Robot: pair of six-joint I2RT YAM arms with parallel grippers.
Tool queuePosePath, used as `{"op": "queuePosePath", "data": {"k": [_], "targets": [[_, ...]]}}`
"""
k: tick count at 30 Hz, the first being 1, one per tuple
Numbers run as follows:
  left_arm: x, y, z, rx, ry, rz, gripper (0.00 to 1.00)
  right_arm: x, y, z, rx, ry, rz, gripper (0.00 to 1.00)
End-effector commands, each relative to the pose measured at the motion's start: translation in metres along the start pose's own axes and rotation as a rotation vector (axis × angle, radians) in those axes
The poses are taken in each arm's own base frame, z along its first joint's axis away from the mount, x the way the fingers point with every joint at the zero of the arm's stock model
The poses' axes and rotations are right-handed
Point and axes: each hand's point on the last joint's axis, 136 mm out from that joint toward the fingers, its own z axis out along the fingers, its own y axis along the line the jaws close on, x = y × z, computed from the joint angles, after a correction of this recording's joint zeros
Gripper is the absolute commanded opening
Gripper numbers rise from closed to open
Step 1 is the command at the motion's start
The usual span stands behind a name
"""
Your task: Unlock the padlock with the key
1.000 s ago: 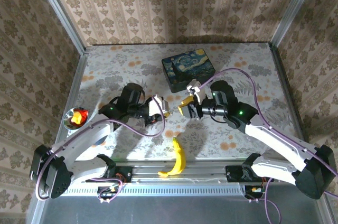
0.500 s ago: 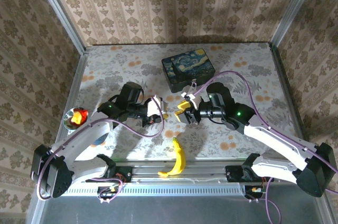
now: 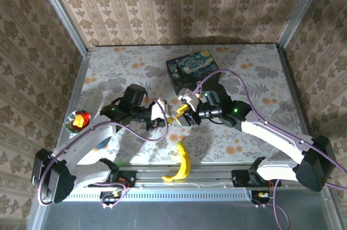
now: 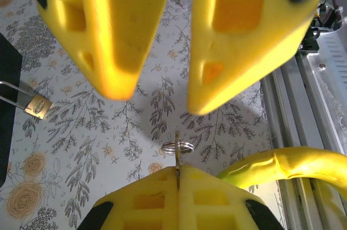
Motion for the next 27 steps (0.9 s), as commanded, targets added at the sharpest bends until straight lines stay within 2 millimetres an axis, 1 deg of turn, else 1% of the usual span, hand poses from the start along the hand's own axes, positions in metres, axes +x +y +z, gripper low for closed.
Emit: {"op": "queuePosePath", "data": {"k": [1, 10, 24, 27], "targets": [[-0.007, -0.004, -0.002, 0.019, -0.035, 0.030, 0.00, -0.008, 0.010, 0.002, -0.053, 0.008, -0.023, 0.35], [-0.007, -0.004, -0.002, 0.013, -0.038, 0.033, 0.00, 0.001, 0.011, 0.013, -0.088, 0.048, -0.002, 0.32], [-0.009, -0.007, -0.006, 0.003, -0.054, 0.050, 0.00, 0.011, 0.005, 0.019, -0.072, 0.072, 0.018, 0.31], [-0.010, -0.008, -0.007, 0.003, -0.057, 0.053, 0.00, 0.012, 0.004, 0.020, -0.068, 0.069, 0.022, 0.29]]}}
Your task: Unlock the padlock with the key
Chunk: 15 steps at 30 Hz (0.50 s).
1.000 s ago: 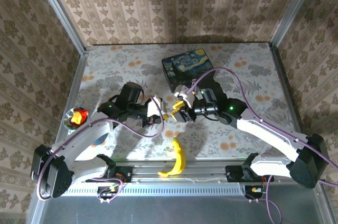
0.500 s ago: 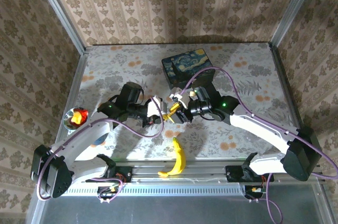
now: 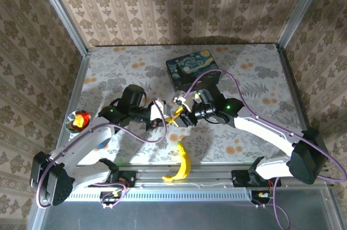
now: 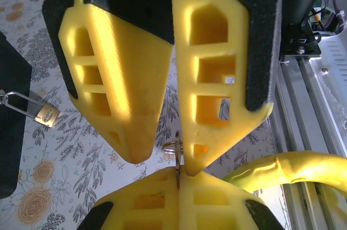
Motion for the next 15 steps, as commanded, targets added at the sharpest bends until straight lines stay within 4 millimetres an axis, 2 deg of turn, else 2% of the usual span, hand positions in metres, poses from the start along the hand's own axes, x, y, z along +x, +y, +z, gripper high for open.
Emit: {"op": "queuePosePath", "data": {"k": [1, 3, 6, 9, 10, 12, 15], "targets": [[-0.003, -0.008, -0.003, 0.022, -0.029, 0.019, 0.00, 0.002, 0.002, 0.001, -0.009, 0.008, 0.006, 0.27], [-0.002, -0.008, -0.002, 0.022, -0.028, 0.018, 0.00, 0.002, 0.003, 0.001, -0.010, 0.007, 0.005, 0.20], [-0.001, -0.006, -0.002, 0.013, -0.024, 0.009, 0.00, 0.000, 0.003, -0.001, -0.005, 0.000, 0.002, 0.00], [-0.003, 0.002, -0.004, -0.027, -0.034, -0.025, 0.00, -0.002, 0.000, -0.005, 0.010, -0.017, 0.006, 0.00], [-0.006, 0.008, -0.006, -0.054, -0.045, -0.044, 0.06, -0.003, 0.000, -0.007, 0.015, -0.031, 0.012, 0.00], [-0.012, 0.015, -0.011, -0.100, -0.076, -0.080, 0.30, -0.007, -0.006, -0.011, 0.036, -0.061, 0.034, 0.00], [-0.029, 0.029, -0.025, -0.214, -0.141, -0.130, 0.56, -0.010, -0.018, -0.019, 0.072, -0.110, 0.084, 0.00]]}}
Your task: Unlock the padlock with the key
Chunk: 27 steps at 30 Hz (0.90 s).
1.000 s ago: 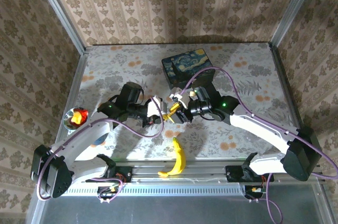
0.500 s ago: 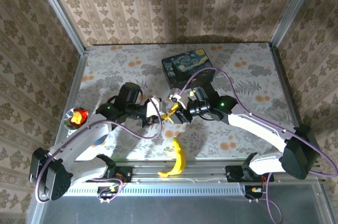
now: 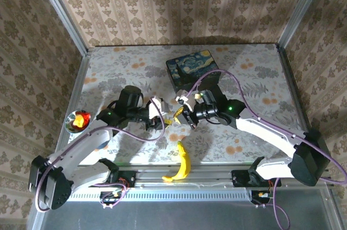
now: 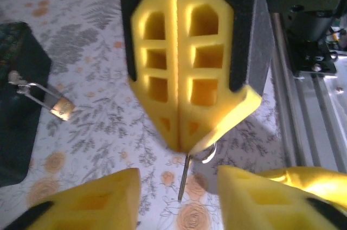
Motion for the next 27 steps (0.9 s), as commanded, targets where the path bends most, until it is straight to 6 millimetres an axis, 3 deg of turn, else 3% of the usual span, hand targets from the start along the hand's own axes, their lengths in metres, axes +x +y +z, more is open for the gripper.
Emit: {"op": "queuePosePath", "data": {"k": [1, 5, 11, 14, 27], "targets": [[-0.031, 0.018, -0.018, -0.138, -0.120, -0.063, 0.61, -0.013, -0.013, -0.013, 0.051, -0.088, 0.054, 0.00], [-0.045, 0.043, -0.043, -0.354, -0.224, -0.156, 0.66, -0.017, -0.021, -0.021, 0.066, -0.158, 0.105, 0.00], [-0.050, 0.051, -0.068, -0.458, -0.310, -0.335, 0.78, -0.022, -0.029, -0.028, 0.079, -0.228, 0.190, 0.00], [-0.050, 0.048, -0.067, -0.431, -0.326, -0.404, 0.79, -0.026, -0.027, -0.028, 0.061, -0.247, 0.217, 0.00], [-0.065, 0.025, -0.026, -0.058, -0.283, -0.553, 0.52, -0.047, -0.011, -0.028, -0.070, -0.328, 0.256, 0.00]]}}
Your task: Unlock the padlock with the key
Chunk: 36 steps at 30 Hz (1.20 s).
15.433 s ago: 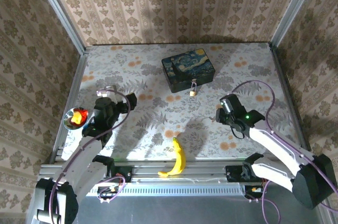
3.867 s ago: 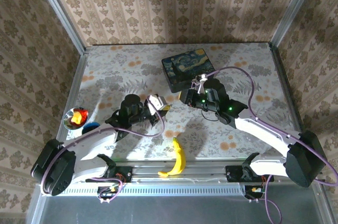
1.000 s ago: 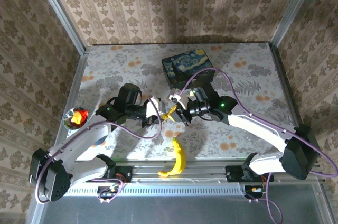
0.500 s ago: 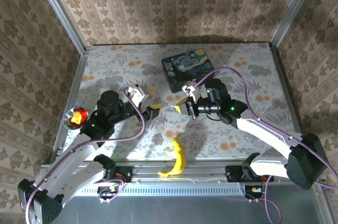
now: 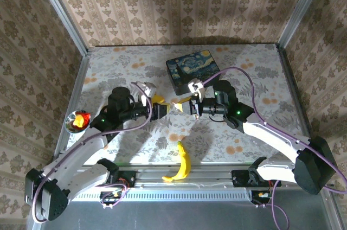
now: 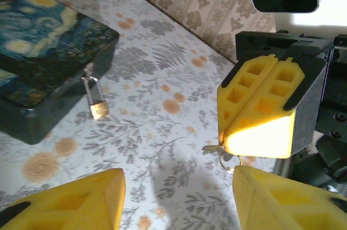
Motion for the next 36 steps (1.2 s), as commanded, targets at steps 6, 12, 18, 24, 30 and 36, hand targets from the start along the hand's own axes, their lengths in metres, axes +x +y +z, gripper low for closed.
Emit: {"op": "queuePosePath", "data": {"k": [6, 12, 18, 24, 30, 36], "targets": [[-0.022, -0.030, 0.003, 0.209, -0.036, -0.036, 0.44, -0.008, 0.009, 0.003, -0.073, -0.040, 0.022, 0.00], [-0.027, -0.032, 0.004, 0.268, -0.066, -0.064, 0.33, -0.008, 0.010, 0.007, -0.095, -0.040, 0.030, 0.00], [-0.025, -0.028, 0.003, 0.263, -0.058, -0.074, 0.29, -0.010, 0.011, 0.006, -0.102, -0.047, 0.029, 0.00], [-0.018, -0.022, 0.004, 0.244, -0.040, -0.090, 0.33, -0.012, 0.012, 0.006, -0.107, -0.057, 0.026, 0.00], [-0.012, -0.018, 0.008, 0.240, -0.023, -0.108, 0.26, -0.015, 0.014, 0.005, -0.109, -0.067, 0.023, 0.00], [-0.015, -0.019, 0.007, 0.243, -0.030, -0.100, 0.21, -0.015, 0.014, 0.006, -0.113, -0.063, 0.024, 0.00]]}}
